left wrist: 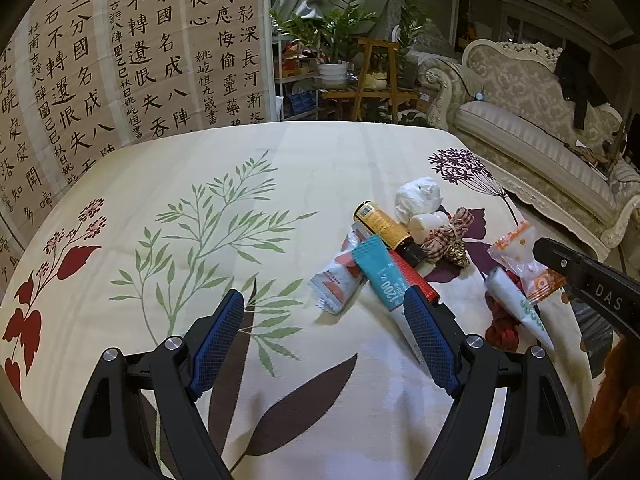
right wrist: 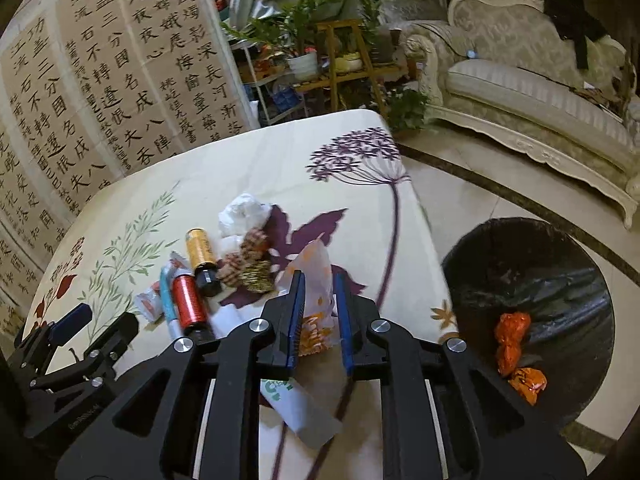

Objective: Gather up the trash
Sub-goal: 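Grasp the clear printed snack bag with the right tool and lift it, then grasp the blue marker with the left tool while the right tool holds the clear bag, then open both tools over the black bin to drop the clear bag and marker, then move both tools back to the table, right tool toward the white tube, then grasp the white tube with the right tool and lift it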

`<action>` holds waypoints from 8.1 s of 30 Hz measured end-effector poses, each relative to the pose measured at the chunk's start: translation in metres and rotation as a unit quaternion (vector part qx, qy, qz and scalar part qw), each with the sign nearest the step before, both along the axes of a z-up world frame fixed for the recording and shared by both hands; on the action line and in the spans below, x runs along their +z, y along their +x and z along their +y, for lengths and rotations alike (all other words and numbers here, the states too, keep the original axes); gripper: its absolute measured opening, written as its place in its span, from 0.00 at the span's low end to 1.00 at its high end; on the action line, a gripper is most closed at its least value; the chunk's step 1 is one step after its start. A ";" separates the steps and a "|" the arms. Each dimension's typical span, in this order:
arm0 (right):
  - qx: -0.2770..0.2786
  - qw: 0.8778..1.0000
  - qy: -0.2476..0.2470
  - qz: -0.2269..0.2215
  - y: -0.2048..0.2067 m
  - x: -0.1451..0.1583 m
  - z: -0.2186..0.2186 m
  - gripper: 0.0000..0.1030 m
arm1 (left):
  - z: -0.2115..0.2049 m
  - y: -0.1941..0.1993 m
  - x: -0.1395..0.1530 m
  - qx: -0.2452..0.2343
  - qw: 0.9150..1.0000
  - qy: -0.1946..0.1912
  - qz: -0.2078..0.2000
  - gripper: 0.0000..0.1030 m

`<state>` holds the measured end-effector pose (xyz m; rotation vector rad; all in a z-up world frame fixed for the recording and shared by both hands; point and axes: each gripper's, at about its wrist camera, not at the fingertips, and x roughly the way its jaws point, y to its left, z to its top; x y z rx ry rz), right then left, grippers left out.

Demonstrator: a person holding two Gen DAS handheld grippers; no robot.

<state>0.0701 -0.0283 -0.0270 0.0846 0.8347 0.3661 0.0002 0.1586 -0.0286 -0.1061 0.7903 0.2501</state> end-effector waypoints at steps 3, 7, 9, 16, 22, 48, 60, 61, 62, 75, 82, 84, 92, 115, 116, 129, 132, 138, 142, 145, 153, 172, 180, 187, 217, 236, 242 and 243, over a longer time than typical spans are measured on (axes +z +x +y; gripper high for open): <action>-0.009 1.000 -0.001 0.007 0.001 -0.004 -0.008 0.23 | -0.002 0.002 0.000 -0.002 1.000 0.000 0.002 0.77; -0.008 1.000 -0.008 0.010 -0.001 -0.008 -0.010 0.27 | -0.005 0.004 -0.002 -0.004 1.000 0.001 0.004 0.77; -0.008 1.000 -0.008 0.010 -0.003 -0.008 -0.011 0.30 | -0.006 0.004 -0.003 -0.005 1.000 0.000 0.006 0.77; 0.001 1.000 -0.003 0.007 -0.012 -0.004 -0.015 0.45 | -0.010 0.005 -0.001 -0.008 1.000 0.002 0.005 0.77; 0.001 1.000 -0.005 0.015 -0.013 -0.008 -0.018 0.46 | -0.015 0.005 -0.001 -0.012 1.000 0.003 0.005 0.77; 0.010 0.999 -0.038 0.023 -0.016 -0.024 -0.021 0.13 | -0.022 0.003 -0.006 -0.012 1.000 0.003 0.015 0.77; -0.010 1.000 -0.010 0.008 -0.014 -0.013 -0.039 0.06 | -0.023 0.006 -0.006 -0.006 1.000 0.002 0.020 0.77; -0.012 1.000 -0.008 0.007 -0.013 -0.013 -0.042 0.06 | -0.024 0.007 -0.006 -0.006 1.000 0.001 0.021 0.77; -0.015 1.000 -0.007 0.007 -0.013 -0.012 -0.044 0.06 | -0.026 0.008 -0.006 -0.006 1.000 0.000 0.021 0.77; -0.021 1.000 0.021 0.004 -0.008 -0.012 -0.063 0.06 | -0.030 0.015 -0.015 0.016 0.999 0.000 0.038 0.77; -0.019 0.999 0.025 0.006 -0.006 -0.013 -0.064 0.06 | -0.032 0.021 -0.023 0.009 0.998 -0.008 0.055 0.68; -0.018 0.999 0.026 0.005 -0.007 -0.013 -0.064 0.06 | -0.030 0.021 -0.025 0.004 0.998 -0.020 0.061 0.61; -0.018 1.000 0.024 0.003 -0.009 -0.011 -0.062 0.06 | -0.023 0.012 -0.027 -0.024 0.997 -0.057 0.054 0.18; -0.046 0.998 0.026 -0.028 -0.021 0.014 -0.085 0.05 | -0.037 -0.013 0.019 -0.075 0.993 -0.086 -0.020 0.04; -0.053 0.998 0.025 -0.030 -0.021 0.016 -0.090 0.05 | -0.041 -0.012 0.022 -0.082 0.993 -0.087 -0.025 0.04; -0.147 0.989 -0.002 -0.031 -0.018 0.004 -0.163 0.05 | -0.135 0.027 0.016 -0.196 0.977 -0.085 -0.018 0.04; -0.162 0.986 -0.005 -0.026 -0.014 -0.002 -0.176 0.05 | -0.156 0.036 0.013 -0.216 0.973 -0.077 -0.015 0.04; -0.182 0.983 -0.015 -0.016 -0.005 -0.016 -0.192 0.06 | -0.187 0.051 0.005 -0.241 0.969 -0.060 -0.005 0.04; -0.188 0.982 -0.017 -0.007 -0.001 -0.026 -0.199 0.06 | -0.207 0.061 -0.002 -0.254 0.966 -0.045 0.002 0.04; -0.194 0.981 -0.016 0.001 0.003 -0.033 -0.205 0.06 | -0.218 0.067 -0.006 -0.261 0.964 -0.041 0.008 0.04; -0.203 0.979 -0.007 0.020 0.011 -0.048 -0.217 0.15 | -0.237 0.079 -0.018 -0.270 0.962 -0.019 0.024 0.17; -0.183 0.983 0.001 0.001 -0.004 -0.028 -0.199 0.41 | -0.198 0.063 0.003 -0.219 0.975 -0.026 0.002 0.68; -0.112 0.994 0.006 -0.009 -0.016 -0.015 -0.145 0.42 | -0.140 0.034 0.013 -0.153 0.988 -0.017 -0.006 0.72; -0.046 0.999 0.003 -0.011 -0.032 -0.007 -0.094 0.42 | -0.081 0.010 0.010 -0.087 0.996 -0.010 -0.004 0.72; 0.068 0.997 -0.039 0.017 -0.050 -0.027 0.000 0.39 | 0.002 -0.024 -0.010 0.004 0.999 -0.038 0.010 0.72; 0.086 0.996 -0.022 0.013 -0.057 -0.019 -0.004 0.14 | -0.016 -0.023 -0.006 -0.017 0.999 -0.040 0.008 0.72; 0.068 0.998 -0.007 0.002 -0.057 -0.010 -0.017 0.14 | -0.031 -0.020 -0.003 -0.036 0.999 -0.040 0.005 0.72; 0.064 0.998 -0.006 0.000 -0.057 -0.008 -0.021 0.14 | -0.034 -0.019 -0.002 -0.040 0.998 -0.040 0.004 0.72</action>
